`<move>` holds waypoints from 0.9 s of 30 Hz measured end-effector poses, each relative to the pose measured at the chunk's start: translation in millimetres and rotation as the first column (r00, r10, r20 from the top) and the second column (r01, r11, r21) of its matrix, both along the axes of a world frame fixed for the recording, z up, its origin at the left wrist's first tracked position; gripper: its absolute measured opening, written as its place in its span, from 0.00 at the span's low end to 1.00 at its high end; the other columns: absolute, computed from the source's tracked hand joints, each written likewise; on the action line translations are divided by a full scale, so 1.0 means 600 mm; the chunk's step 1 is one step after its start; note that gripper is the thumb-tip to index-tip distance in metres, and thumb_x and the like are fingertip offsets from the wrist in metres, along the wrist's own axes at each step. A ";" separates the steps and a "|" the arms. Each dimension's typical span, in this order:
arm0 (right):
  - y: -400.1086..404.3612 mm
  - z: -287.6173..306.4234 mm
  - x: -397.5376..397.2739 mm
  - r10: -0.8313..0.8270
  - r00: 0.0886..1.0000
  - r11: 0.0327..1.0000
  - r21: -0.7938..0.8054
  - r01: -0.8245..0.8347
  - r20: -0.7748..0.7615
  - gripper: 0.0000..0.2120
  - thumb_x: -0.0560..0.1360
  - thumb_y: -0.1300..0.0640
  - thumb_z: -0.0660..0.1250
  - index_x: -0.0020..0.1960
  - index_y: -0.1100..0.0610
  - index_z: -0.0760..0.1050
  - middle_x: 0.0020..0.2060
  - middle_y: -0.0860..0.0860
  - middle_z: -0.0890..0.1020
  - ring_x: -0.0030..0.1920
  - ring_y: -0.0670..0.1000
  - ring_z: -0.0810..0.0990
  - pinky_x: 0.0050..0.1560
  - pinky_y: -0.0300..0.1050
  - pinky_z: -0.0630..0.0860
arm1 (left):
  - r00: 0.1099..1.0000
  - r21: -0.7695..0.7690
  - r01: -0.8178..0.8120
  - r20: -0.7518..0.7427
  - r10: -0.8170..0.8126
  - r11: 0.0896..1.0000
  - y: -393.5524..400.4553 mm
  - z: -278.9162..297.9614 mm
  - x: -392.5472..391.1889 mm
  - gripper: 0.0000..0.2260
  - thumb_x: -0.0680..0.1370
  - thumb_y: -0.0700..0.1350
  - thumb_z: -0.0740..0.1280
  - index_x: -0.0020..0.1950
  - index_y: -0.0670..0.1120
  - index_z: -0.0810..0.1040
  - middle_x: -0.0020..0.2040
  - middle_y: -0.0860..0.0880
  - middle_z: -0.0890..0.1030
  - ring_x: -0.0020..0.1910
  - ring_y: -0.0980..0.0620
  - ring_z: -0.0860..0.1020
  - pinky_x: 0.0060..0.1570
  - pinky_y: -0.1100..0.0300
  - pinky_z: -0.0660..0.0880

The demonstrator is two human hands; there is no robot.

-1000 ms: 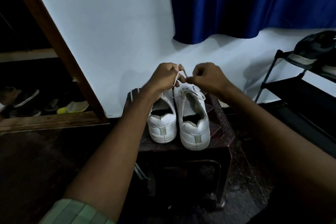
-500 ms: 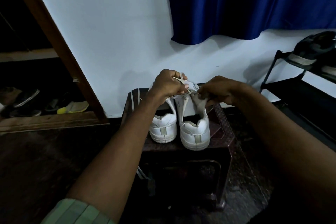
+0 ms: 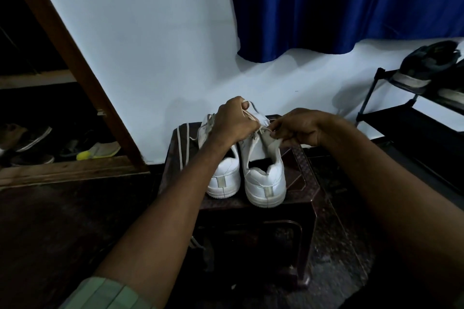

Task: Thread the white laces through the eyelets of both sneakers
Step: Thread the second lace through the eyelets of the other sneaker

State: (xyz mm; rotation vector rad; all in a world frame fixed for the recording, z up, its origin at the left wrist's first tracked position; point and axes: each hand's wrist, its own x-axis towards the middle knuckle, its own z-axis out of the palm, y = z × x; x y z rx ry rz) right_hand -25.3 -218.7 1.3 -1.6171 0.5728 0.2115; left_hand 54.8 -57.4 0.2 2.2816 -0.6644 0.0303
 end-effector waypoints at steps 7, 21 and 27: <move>0.000 0.002 0.000 0.004 1.000 1.000 0.024 -0.004 -0.003 0.11 0.80 0.75 0.62 0.48 0.63 0.79 0.37 0.55 0.83 0.39 0.49 0.83 0.36 0.41 0.84 | 0.998 -0.112 0.027 -0.046 -0.032 0.993 0.002 -0.006 -0.004 0.16 0.67 0.43 0.77 0.42 0.49 0.69 0.42 0.50 0.86 0.44 0.47 0.81 0.36 0.61 0.69; -0.011 -0.011 0.010 0.009 1.000 0.999 0.043 -0.009 0.003 0.10 0.79 0.73 0.64 0.51 0.62 0.79 0.42 0.56 0.83 0.38 0.50 0.84 0.33 0.43 0.82 | 0.988 -0.133 0.137 0.092 -0.125 0.982 -0.009 -0.020 -0.003 0.16 0.64 0.40 0.76 0.34 0.41 0.68 0.30 0.45 0.74 0.30 0.53 0.66 0.30 0.55 0.64; -0.010 -0.026 0.009 -0.037 0.999 0.992 0.125 0.035 0.017 0.05 0.81 0.65 0.65 0.50 0.61 0.79 0.43 0.57 0.84 0.40 0.52 0.84 0.37 0.45 0.84 | 0.988 -0.160 0.153 -0.004 -0.155 0.975 -0.013 -0.032 0.004 0.14 0.61 0.43 0.73 0.31 0.46 0.66 0.29 0.45 0.74 0.31 0.54 0.66 0.32 0.59 0.66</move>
